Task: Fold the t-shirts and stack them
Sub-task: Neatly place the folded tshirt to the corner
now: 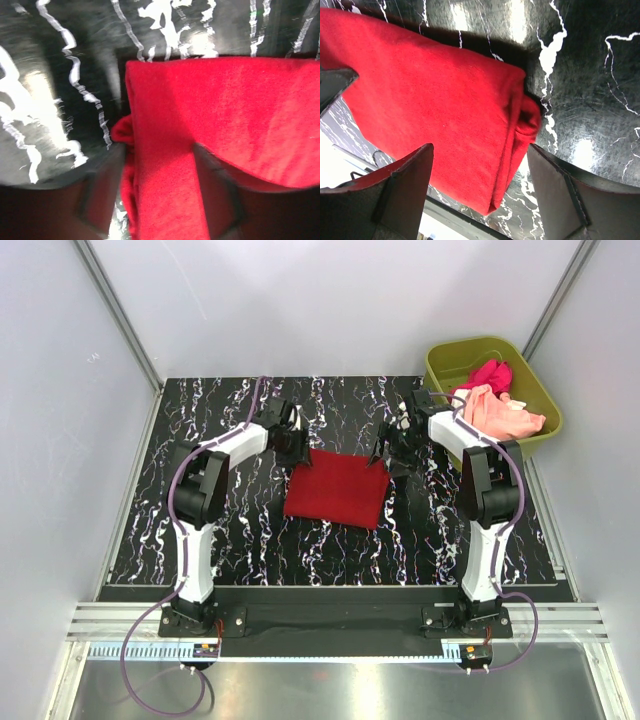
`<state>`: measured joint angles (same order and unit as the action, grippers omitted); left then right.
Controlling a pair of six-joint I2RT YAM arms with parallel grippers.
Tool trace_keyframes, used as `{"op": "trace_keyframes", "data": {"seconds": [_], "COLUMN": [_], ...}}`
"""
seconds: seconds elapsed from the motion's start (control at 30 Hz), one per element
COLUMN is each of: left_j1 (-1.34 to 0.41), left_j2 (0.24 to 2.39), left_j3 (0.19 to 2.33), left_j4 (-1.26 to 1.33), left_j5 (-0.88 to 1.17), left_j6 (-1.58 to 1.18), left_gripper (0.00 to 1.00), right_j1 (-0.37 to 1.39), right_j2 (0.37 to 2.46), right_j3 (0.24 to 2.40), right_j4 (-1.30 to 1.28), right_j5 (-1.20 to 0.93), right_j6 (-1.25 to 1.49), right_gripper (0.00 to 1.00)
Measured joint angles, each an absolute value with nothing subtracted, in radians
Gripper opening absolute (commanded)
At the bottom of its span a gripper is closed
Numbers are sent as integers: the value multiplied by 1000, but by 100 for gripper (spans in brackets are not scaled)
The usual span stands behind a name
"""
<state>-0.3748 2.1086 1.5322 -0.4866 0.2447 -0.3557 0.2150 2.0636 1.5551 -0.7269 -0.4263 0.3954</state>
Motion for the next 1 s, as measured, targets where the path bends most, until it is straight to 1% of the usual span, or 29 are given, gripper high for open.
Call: {"op": "trace_keyframes", "data": {"seconds": [0.03, 0.1, 0.13, 0.17, 0.2, 0.3, 0.4, 0.53, 0.63, 0.73, 0.9, 1.0], "left_j1": [-374, -372, -370, -367, -361, -347, -340, -331, -309, -234, -91, -19], "left_j2": [2109, 2109, 2109, 2109, 2109, 2108, 2102, 2082, 2080, 2080, 2085, 2136], "left_j3": [1520, 1492, 1479, 1469, 1462, 1448, 1446, 1463, 1516, 1575, 1648, 1744], "left_j4": [-466, -429, -411, -393, -379, -355, -358, -435, -511, -554, -533, -517], "left_j5": [263, 303, 324, 344, 363, 402, 393, 301, 207, 120, -11, -91], "left_j6": [-368, -377, -390, -402, -406, -416, -409, -330, -240, -139, 0, 65], "left_gripper": [35, 23, 10, 3, 0, 0, 0, 0, 0, 0, 0, 0], "right_j1": [215, 215, 212, 211, 210, 205, 198, 195, 195, 197, 203, 205], "right_j2": [2062, 2057, 2053, 2048, 2042, 2019, 1995, 1963, 1935, 1905, 1879, 1861], "right_j3": [1552, 1545, 1540, 1535, 1529, 1514, 1502, 1479, 1443, 1409, 1384, 1374], "right_j4": [-727, -728, -730, -731, -731, -740, -751, -754, -753, -759, -781, -812], "right_j5": [-426, -426, -425, -425, -422, -410, -409, -413, -427, -439, -449, -450], "right_j6": [394, 391, 388, 386, 382, 369, 361, 364, 375, 389, 402, 408], "right_gripper": [83, 83, 83, 82, 82, 83, 82, 82, 81, 81, 80, 80]}}
